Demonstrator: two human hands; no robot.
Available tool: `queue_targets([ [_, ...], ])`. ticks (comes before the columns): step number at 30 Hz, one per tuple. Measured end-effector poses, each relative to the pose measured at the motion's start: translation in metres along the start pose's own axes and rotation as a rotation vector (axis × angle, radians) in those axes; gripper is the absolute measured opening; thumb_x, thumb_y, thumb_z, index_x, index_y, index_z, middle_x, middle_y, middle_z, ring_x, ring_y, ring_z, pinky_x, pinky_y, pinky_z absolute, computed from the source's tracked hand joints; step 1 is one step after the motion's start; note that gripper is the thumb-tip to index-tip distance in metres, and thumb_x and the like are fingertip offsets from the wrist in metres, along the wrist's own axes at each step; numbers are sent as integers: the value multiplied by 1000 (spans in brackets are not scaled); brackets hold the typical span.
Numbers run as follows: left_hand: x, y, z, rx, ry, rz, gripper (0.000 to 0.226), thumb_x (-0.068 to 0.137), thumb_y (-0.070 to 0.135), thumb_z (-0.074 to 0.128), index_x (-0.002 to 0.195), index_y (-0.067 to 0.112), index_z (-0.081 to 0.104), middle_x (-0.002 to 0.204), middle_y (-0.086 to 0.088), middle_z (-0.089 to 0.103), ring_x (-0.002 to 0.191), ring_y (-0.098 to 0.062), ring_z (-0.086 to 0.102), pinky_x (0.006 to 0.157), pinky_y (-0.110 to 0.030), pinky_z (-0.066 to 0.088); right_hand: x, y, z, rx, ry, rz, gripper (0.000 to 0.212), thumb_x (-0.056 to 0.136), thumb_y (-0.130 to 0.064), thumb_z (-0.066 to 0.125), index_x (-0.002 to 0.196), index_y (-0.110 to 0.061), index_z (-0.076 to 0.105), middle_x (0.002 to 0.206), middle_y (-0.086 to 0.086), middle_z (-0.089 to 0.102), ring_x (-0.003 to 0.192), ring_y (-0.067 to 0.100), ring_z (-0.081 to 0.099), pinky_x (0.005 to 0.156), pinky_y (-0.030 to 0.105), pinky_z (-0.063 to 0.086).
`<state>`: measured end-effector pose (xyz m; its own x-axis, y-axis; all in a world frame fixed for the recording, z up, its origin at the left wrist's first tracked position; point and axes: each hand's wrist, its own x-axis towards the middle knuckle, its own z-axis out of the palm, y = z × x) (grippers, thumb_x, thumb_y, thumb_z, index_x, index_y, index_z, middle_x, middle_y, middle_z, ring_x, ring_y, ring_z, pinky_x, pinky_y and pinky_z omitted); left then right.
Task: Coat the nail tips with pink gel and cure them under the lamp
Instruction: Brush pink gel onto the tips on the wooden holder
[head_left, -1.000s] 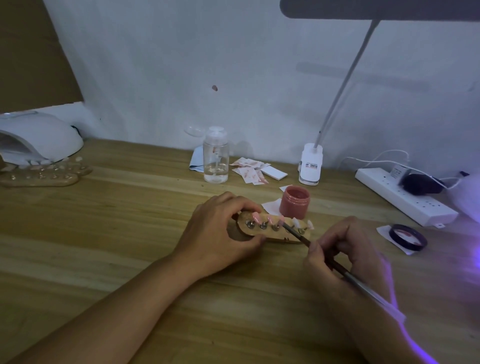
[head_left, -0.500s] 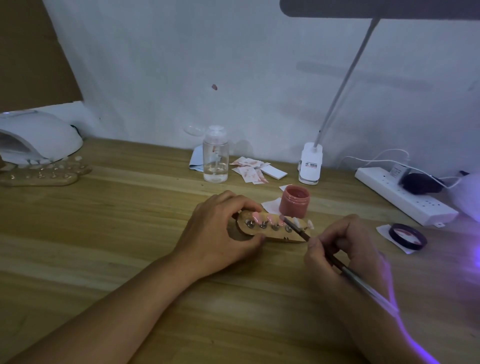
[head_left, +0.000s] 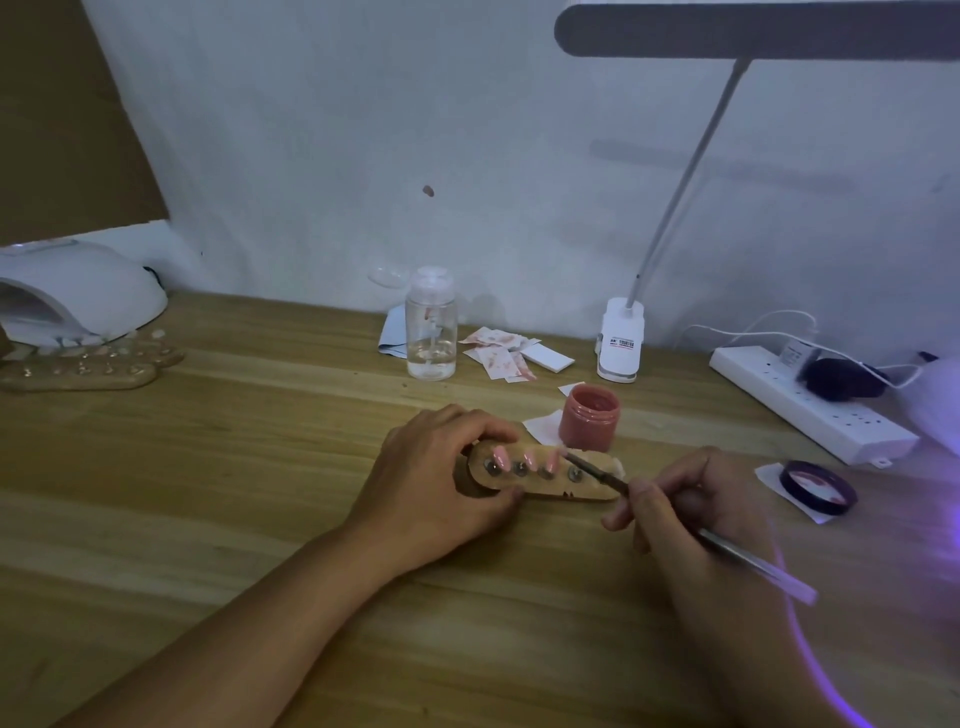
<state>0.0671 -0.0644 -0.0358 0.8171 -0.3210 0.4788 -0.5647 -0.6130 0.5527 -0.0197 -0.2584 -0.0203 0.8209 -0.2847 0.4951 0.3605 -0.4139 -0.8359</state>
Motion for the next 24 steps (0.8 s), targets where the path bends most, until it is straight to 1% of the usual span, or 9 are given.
queue_targets([
  [2, 0, -1, 0, 4, -13, -13, 41, 72, 45, 80, 109, 42, 64, 100, 23, 60, 99, -1, 54, 91, -39, 46, 0, 0, 0, -15, -10, -7, 15, 87, -12, 65, 78, -14, 53, 69, -2, 73, 54, 16, 61, 55, 36, 51],
  [4, 1, -1, 0, 7, -18, -20, 41, 72, 44, 80, 109, 42, 63, 101, 22, 61, 100, -1, 54, 92, -38, 46, 0, 1, 1, -25, -18, -13, 16, 86, -13, 65, 77, -15, 52, 69, -3, 73, 56, 10, 63, 55, 28, 50],
  [7, 1, -2, 1, 10, -29, -38, 42, 72, 44, 80, 111, 42, 63, 103, 22, 62, 101, -1, 54, 93, -39, 45, -1, 2, 0, -45, -18, -31, 16, 84, -13, 65, 77, -17, 52, 69, -4, 73, 57, 9, 65, 53, 20, 49],
  [9, 2, -3, 1, 12, -42, -54, 41, 73, 45, 80, 111, 42, 64, 104, 24, 63, 102, 0, 54, 94, -39, 46, -1, 3, 1, -55, -28, -28, 18, 84, -11, 66, 76, -17, 51, 67, -6, 72, 56, 8, 64, 50, 13, 45],
  [14, 3, -5, 3, -43, -73, -122, 36, 73, 40, 82, 107, 38, 68, 100, 24, 67, 98, 2, 58, 92, -36, 48, -3, 4, 1, -80, -48, -38, 18, 82, -13, 68, 74, -18, 52, 63, -9, 71, 55, 0, 64, 48, 6, 42],
  [18, 4, -6, 3, -64, -98, -151, 34, 74, 36, 82, 107, 37, 70, 96, 22, 67, 96, -2, 60, 92, -36, 48, -3, 5, 2, -95, -73, -39, 16, 82, -16, 68, 75, -19, 54, 66, -12, 72, 58, -2, 66, 50, 9, 47],
  [20, 4, -6, 3, -65, -105, -159, 34, 75, 36, 82, 106, 38, 70, 95, 22, 66, 94, -2, 60, 91, -36, 48, -2, 5, 2, -105, -84, -31, 14, 82, -21, 67, 77, -20, 54, 67, -13, 72, 59, -2, 66, 52, 11, 49],
  [24, 4, -6, 3, -68, -110, -160, 32, 75, 37, 81, 105, 38, 70, 92, 22, 64, 92, -2, 60, 90, -36, 48, -2, 5, 1, -110, -102, 2, 14, 79, -29, 66, 76, -23, 54, 69, -5, 71, 62, 6, 67, 58, 24, 54],
])
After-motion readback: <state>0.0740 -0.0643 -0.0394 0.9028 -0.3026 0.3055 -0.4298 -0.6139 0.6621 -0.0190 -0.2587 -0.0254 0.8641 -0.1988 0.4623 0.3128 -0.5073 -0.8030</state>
